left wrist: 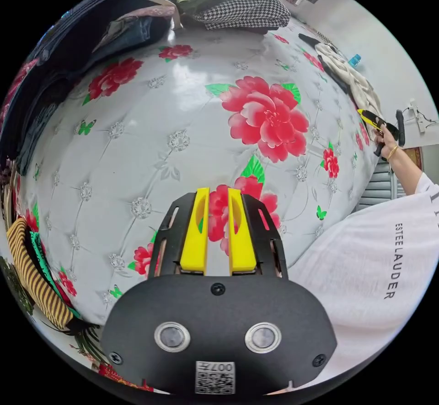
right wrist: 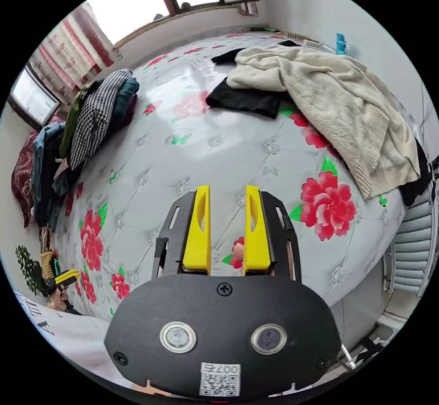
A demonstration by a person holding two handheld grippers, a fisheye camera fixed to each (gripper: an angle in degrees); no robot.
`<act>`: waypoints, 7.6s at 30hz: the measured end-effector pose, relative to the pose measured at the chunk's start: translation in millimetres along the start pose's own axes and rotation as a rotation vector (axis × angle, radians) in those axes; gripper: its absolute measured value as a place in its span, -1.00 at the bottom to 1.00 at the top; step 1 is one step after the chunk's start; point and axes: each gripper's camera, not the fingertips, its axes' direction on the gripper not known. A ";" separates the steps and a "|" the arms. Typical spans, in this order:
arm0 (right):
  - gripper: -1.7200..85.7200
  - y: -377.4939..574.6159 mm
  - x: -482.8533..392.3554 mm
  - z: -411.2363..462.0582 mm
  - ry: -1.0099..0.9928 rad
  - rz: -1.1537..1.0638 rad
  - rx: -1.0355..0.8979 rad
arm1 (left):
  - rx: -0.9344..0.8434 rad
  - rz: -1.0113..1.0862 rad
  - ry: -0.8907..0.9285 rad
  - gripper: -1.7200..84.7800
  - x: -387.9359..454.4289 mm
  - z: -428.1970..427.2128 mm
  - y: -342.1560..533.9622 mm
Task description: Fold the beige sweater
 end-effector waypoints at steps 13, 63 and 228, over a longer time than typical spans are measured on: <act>-0.84 -108.1 43.8 86.7 0.489 0.038 -0.217 | -0.047 0.042 -0.018 -0.89 54.5 43.1 -92.2; -0.81 -20.5 -1.1 2.3 -0.272 -0.378 -0.064 | 0.396 0.011 0.259 -0.72 -11.6 -141.5 -5.4; -0.77 -155.0 -409.7 57.6 -0.507 -0.790 -0.026 | 0.351 -0.752 -0.508 -0.77 -204.2 -207.5 -62.9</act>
